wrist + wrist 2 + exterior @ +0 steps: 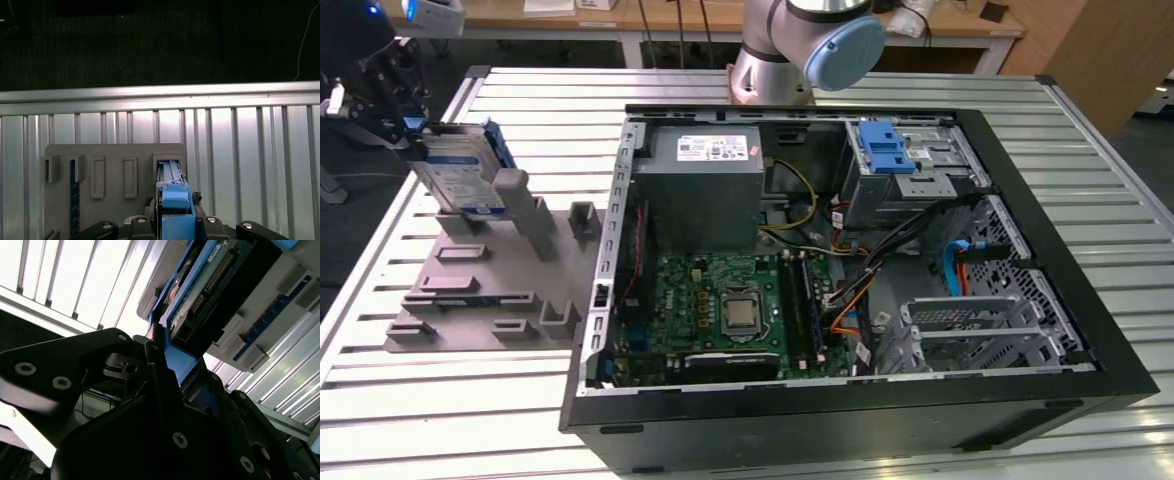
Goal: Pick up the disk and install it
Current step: 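Pick up the disk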
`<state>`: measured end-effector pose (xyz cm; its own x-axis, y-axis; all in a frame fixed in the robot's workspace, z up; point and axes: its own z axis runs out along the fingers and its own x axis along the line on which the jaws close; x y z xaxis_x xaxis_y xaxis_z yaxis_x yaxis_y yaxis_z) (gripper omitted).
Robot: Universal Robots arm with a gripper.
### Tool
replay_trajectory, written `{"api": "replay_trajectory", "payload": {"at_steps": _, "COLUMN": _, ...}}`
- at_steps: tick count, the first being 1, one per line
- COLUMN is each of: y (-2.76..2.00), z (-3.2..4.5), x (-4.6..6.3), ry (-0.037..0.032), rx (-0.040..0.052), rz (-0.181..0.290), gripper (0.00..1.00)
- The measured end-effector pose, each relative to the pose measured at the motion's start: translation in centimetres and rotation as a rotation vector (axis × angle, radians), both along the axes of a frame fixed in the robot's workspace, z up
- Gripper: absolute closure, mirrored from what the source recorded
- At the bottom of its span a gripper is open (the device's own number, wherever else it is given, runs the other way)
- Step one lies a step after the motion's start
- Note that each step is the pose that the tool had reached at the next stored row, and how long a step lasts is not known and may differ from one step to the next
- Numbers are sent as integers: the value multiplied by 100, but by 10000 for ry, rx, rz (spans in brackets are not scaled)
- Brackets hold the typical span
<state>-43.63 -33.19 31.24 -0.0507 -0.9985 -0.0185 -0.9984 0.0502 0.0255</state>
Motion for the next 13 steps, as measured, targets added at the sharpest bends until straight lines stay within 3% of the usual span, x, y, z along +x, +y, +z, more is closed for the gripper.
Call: {"api": "replay_trajectory", "payload": {"at_steps": 13, "y": 2, "z": 40, "x": 0, "ry": -1, "rx": 1, "rz": 0, "gripper": 64}}
